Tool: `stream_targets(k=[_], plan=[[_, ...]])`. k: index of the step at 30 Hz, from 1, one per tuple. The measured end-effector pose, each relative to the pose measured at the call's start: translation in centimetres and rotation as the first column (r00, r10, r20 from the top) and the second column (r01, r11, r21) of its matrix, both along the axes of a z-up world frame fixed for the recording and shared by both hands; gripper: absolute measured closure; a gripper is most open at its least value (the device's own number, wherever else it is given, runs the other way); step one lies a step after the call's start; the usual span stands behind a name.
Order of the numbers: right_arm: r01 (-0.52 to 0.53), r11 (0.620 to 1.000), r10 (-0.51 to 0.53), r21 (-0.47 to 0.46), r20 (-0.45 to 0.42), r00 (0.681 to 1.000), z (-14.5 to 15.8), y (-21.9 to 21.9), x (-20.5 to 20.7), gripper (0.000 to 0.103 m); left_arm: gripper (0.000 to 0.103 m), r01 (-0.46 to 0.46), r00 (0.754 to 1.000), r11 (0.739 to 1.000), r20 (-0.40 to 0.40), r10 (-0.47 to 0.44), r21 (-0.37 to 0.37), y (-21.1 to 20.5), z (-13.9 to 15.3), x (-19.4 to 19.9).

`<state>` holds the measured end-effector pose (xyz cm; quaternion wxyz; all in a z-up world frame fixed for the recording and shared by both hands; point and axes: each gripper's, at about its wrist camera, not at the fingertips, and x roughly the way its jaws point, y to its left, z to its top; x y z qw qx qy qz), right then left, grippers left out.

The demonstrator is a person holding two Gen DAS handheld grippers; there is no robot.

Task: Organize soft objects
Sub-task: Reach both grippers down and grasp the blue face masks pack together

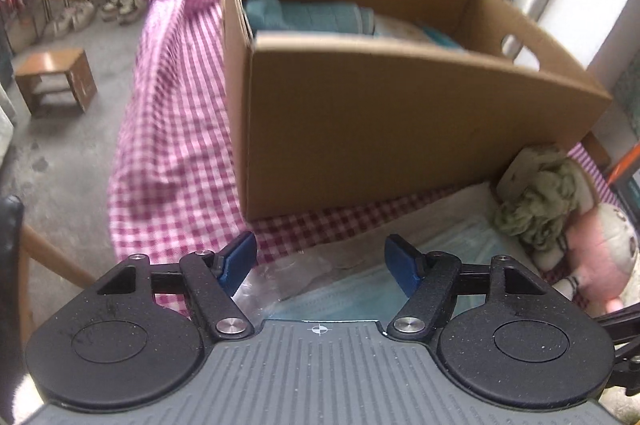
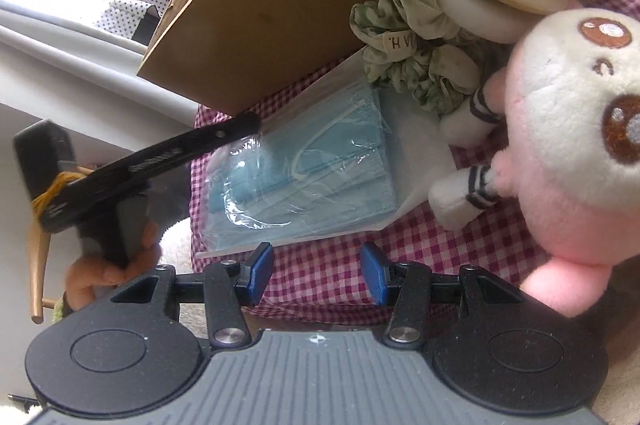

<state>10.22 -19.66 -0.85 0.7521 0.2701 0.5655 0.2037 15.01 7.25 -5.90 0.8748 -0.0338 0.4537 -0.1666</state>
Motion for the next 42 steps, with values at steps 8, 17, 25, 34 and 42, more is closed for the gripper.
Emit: stream_targets(k=[8, 17, 25, 34, 42], plan=[[0.015, 0.999, -0.015, 0.031, 0.003, 1.0, -0.5, -1.2, -0.3, 0.052, 0.031, 0.008, 0.998, 1.0, -0.065, -0.009, -0.017, 0.1, 0.5, -1.5], [0.067, 0.992, -0.066, 0.109, -0.015, 0.998, -1.2, -3.1, -1.1, 0.052, 0.03, -0.026, 0.99, 0.995, -0.139, 0.012, -0.097, 1.4, 0.7, -5.4], [0.152, 0.957, -0.127, 0.248, -0.111, 0.986, -3.1, -4.7, -1.9, 0.052, 0.029, -0.043, 0.979, 0.983, -0.202, 0.006, -0.179, 2.3, 0.7, -8.4], [0.225, 0.898, -0.148, 0.377, -0.224, 0.963, -5.4, -5.1, -2.8, 0.051, 0.028, -0.067, 0.97, 0.953, -0.243, -0.007, -0.294, 2.6, 0.1, -10.6], [0.166, 0.914, -0.104, 0.369, -0.182, 0.978, -5.0, -3.2, -3.1, 0.07, 0.028, -0.069, 0.97, 0.941, -0.241, -0.014, -0.332, 2.5, -0.4, -11.9]])
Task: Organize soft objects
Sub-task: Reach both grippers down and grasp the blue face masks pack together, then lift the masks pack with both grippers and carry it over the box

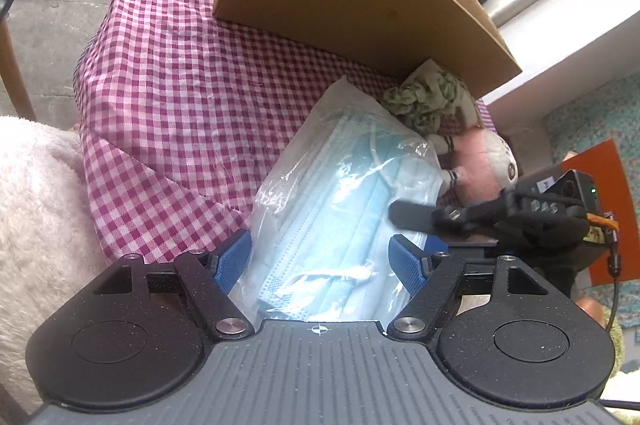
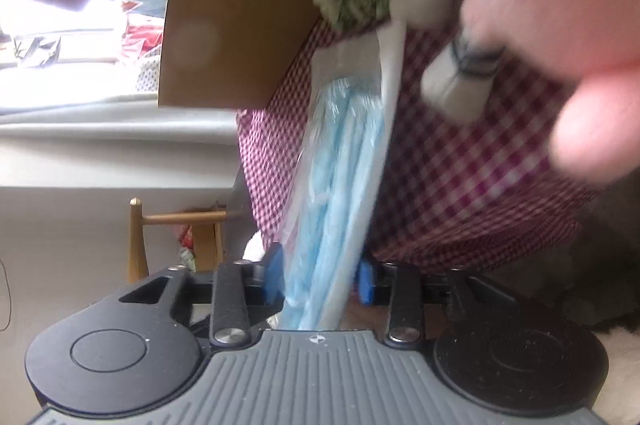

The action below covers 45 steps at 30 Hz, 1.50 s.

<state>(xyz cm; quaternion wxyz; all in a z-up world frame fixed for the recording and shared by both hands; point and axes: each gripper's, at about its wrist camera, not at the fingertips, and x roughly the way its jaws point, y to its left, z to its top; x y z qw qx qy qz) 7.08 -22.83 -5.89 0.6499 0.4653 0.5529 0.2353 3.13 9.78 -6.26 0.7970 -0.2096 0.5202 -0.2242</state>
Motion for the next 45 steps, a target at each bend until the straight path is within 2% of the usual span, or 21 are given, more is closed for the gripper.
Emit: stream_targets(k=[3, 6, 10, 13, 16, 22, 27, 31, 36, 40, 45], plan=[[-0.017, 1.0, 0.017, 0.0, 0.004, 1.0, -0.1, 0.8, 0.1, 0.079, 0.028, 0.002, 1.0, 1.0, -0.009, -0.002, -0.026, 0.2, -0.1, -0.2], [-0.034, 0.999, 0.034, 0.008, 0.044, 0.998, 0.7, 0.9, 0.4, 0.088, 0.027, 0.003, 1.0, 1.0, -0.021, -0.004, -0.029, 0.3, -0.1, -0.6], [-0.058, 0.998, 0.055, 0.035, 0.072, 0.996, 1.8, 0.6, 0.7, 0.089, 0.022, -0.009, 1.0, 0.996, -0.025, 0.007, -0.091, 1.0, 0.0, -1.0], [-0.074, 0.994, 0.068, 0.078, 0.074, 0.995, 1.9, 0.1, 1.1, 0.089, 0.021, -0.017, 0.999, 0.988, -0.049, 0.009, -0.152, 1.4, -0.2, -0.7], [-0.091, 0.993, 0.084, 0.078, 0.087, 0.993, 2.4, -0.3, 1.5, 0.089, 0.021, -0.016, 0.999, 0.983, -0.054, 0.006, -0.184, 1.4, -0.2, -0.7], [-0.155, 0.987, 0.145, 0.042, 0.184, 0.972, 5.6, 1.2, 1.4, 0.089, 0.021, -0.004, 1.0, 0.986, 0.008, 0.006, -0.169, 1.1, 2.3, -1.9], [-0.221, 0.975, 0.211, -0.007, 0.32, 0.924, 10.1, 2.4, 1.4, 0.089, 0.021, 0.004, 0.994, 0.991, 0.11, 0.011, -0.132, 1.2, 6.4, -3.7], [-0.244, 0.969, 0.238, -0.039, 0.412, 0.88, 13.5, 3.0, 2.2, 0.089, 0.02, 0.014, 0.978, 0.997, 0.208, 0.003, -0.078, 0.5, 9.9, -3.7], [-0.222, 0.972, 0.231, -0.077, 0.503, 0.833, 17.0, 1.8, 4.8, 0.089, 0.02, 0.047, 0.96, 0.998, 0.278, -0.032, -0.046, -1.4, 12.7, -0.8], [-0.179, 0.977, 0.212, -0.115, 0.551, 0.807, 19.1, -0.4, 7.6, 0.089, 0.02, 0.09, 0.943, 0.996, 0.323, -0.08, -0.017, -4.3, 14.5, 3.2], [-0.121, 0.973, 0.211, -0.197, 0.548, 0.809, 20.7, -4.0, 13.4, 0.089, 0.02, 0.155, 0.938, 0.988, 0.314, -0.145, -0.005, -8.7, 14.7, 10.5]])
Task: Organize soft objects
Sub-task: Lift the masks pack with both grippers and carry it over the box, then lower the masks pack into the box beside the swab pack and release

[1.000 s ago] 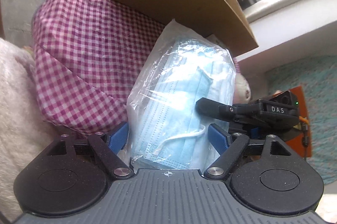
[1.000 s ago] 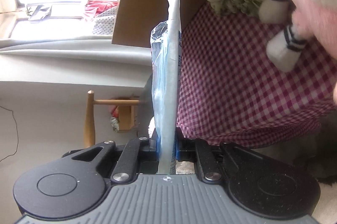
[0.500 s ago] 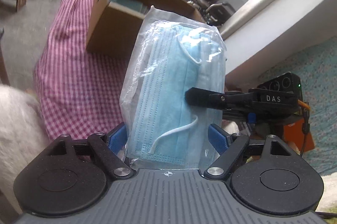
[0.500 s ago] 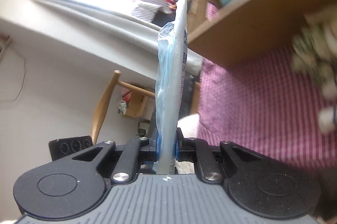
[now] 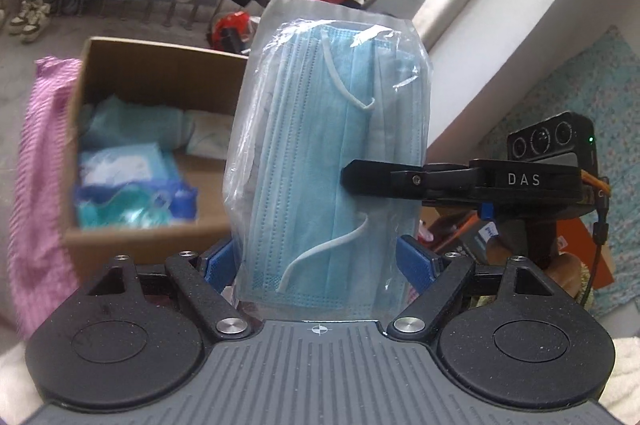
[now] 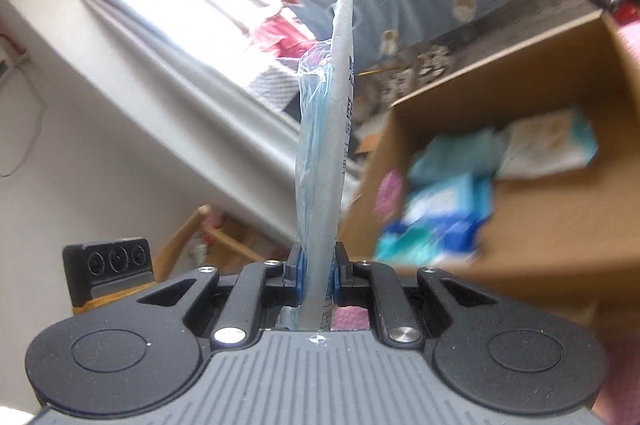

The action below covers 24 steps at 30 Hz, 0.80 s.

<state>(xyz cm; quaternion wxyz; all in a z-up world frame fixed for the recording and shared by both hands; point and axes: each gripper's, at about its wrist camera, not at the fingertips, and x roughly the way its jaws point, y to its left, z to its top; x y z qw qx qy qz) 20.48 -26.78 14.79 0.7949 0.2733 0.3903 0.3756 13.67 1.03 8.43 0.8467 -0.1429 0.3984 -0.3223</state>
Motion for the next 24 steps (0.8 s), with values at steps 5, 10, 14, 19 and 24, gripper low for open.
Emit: stream_targets(k=[5, 10, 14, 19, 24], plan=[[0.045, 0.991, -0.054, -0.124, -0.07, 0.996, -1.2, -3.6, 7.6, 0.089, 0.02, 0.062, 0.994, 0.998, -0.089, -0.06, 0.017, -5.4, -2.3, 8.4], [0.048, 0.959, -0.096, -0.28, -0.161, 0.982, -4.4, -5.4, 14.3, 0.088, 0.02, 0.108, 0.973, 0.994, -0.205, -0.102, 0.018, -9.8, -6.2, 14.9], [0.015, 0.908, -0.109, -0.418, -0.202, 0.973, -6.5, -5.4, 17.9, 0.088, 0.021, 0.114, 0.952, 0.993, -0.289, -0.103, 0.021, -12.0, -9.2, 18.0], [-0.01, 0.8, -0.118, -0.6, -0.173, 0.978, -7.5, -4.2, 19.7, 0.081, 0.021, 0.116, 0.931, 0.993, -0.351, -0.098, 0.03, -13.3, -11.6, 19.9], [0.002, 0.703, -0.103, -0.711, -0.099, 0.99, -6.5, -3.2, 19.2, 0.049, 0.021, 0.142, 0.921, 0.99, -0.368, -0.123, 0.024, -14.2, -12.9, 20.1]])
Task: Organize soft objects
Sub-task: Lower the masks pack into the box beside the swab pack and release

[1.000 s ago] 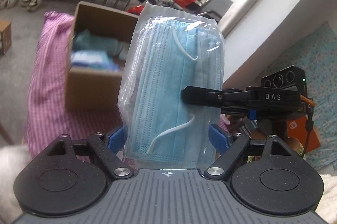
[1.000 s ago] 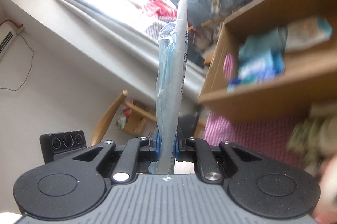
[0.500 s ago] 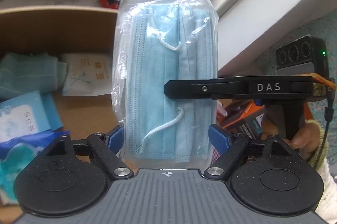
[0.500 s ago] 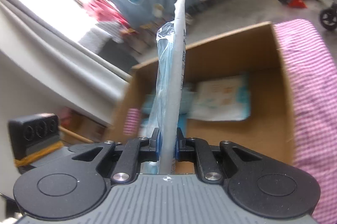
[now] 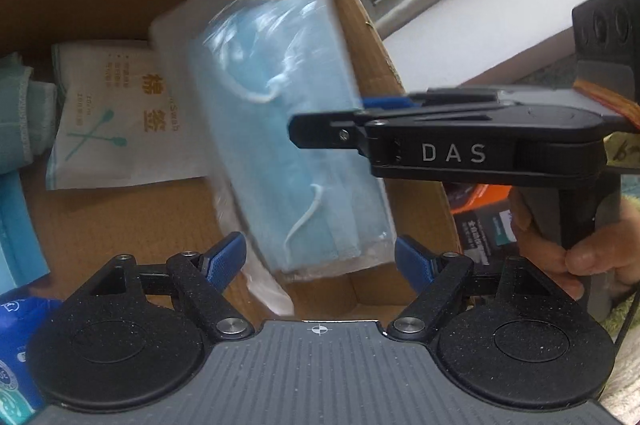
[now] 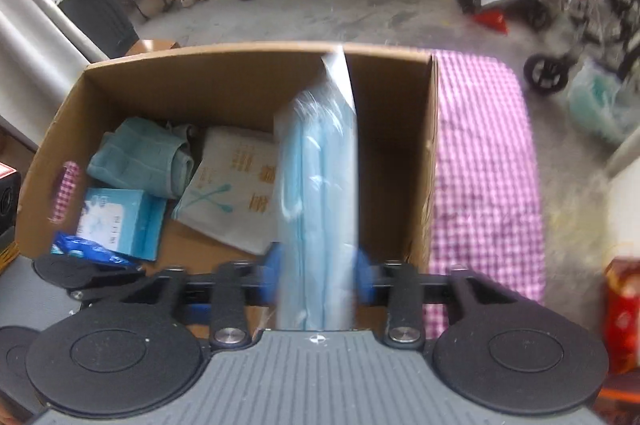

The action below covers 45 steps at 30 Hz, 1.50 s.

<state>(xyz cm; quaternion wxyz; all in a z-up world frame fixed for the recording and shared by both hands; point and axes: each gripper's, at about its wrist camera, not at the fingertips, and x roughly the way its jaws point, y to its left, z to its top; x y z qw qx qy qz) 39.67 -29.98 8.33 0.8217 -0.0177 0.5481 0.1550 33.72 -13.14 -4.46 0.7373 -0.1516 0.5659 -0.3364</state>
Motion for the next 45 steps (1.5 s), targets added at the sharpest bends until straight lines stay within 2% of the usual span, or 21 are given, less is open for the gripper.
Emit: stream_targets(k=[5, 10, 13, 16, 20, 23, 26, 30, 33, 35, 39, 43, 45], plan=[[-0.012, 0.996, 0.018, -0.09, 0.074, 0.997, 1.2, 0.9, -0.6, 0.048, 0.021, -0.015, 0.999, 1.0, 0.039, 0.015, 0.003, 0.9, 0.8, -1.1], [-0.002, 0.99, 0.032, -0.141, 0.209, 0.977, 4.1, 1.6, -1.9, 0.051, 0.011, -0.063, 0.986, 0.998, 0.157, 0.063, -0.008, 3.5, 3.6, -4.0], [-0.008, 0.99, 0.042, -0.139, 0.243, 0.969, 4.9, 2.3, -2.3, 0.055, 0.005, -0.106, 0.967, 0.994, 0.231, 0.109, -0.024, 6.0, 5.1, -6.1], [-0.062, 0.993, 0.081, -0.097, 0.206, 0.975, 4.3, 3.6, -2.1, 0.055, 0.002, -0.15, 0.947, 0.987, 0.277, 0.162, -0.065, 8.3, 6.6, -8.1], [-0.146, 0.987, 0.151, -0.06, 0.079, 0.985, 1.0, 6.4, -1.3, 0.056, 0.001, -0.216, 0.91, 0.971, 0.34, 0.239, -0.103, 11.6, 8.7, -11.0], [-0.124, 0.988, 0.125, -0.087, 0.01, 0.992, -1.6, 7.6, 0.0, 0.058, 0.001, -0.262, 0.878, 0.958, 0.383, 0.286, -0.113, 14.0, 9.4, -13.5], [-0.066, 0.985, 0.069, -0.158, 0.01, 0.998, -3.6, 7.4, 1.1, 0.058, 0.001, -0.296, 0.862, 0.948, 0.394, 0.319, -0.118, 15.8, 8.9, -15.0], [0.031, 0.975, -0.042, -0.222, -0.046, 0.998, -6.2, 5.9, 2.4, 0.059, 0.001, -0.339, 0.854, 0.934, 0.38, 0.355, -0.112, 17.6, 8.1, -15.8], [0.063, 0.971, -0.073, -0.232, -0.034, 0.997, -6.0, 6.0, 2.5, 0.06, 0.001, -0.357, 0.851, 0.927, 0.37, 0.374, -0.116, 18.4, 7.7, -15.8], [0.044, 0.972, -0.049, -0.232, -0.015, 0.999, -5.4, 6.9, 2.0, 0.06, 0.001, -0.364, 0.849, 0.923, 0.365, 0.383, -0.122, 18.9, 7.6, -15.8], [-0.07, 0.988, 0.066, -0.135, -0.032, 0.997, -3.9, 9.4, 0.2, 0.06, 0.001, -0.369, 0.844, 0.92, 0.367, 0.391, -0.131, 19.8, 7.4, -16.2], [-0.197, 0.977, 0.186, -0.083, -0.123, 0.975, -5.1, 12.5, -1.0, 0.06, 0.001, -0.378, 0.843, 0.916, 0.358, 0.402, -0.137, 20.3, 7.0, -16.3], [-0.215, 0.97, 0.197, -0.11, -0.156, 0.968, -6.2, 13.7, -0.9, 0.06, 0.001, -0.38, 0.842, 0.914, 0.356, 0.405, -0.141, 20.4, 7.0, -16.4]])
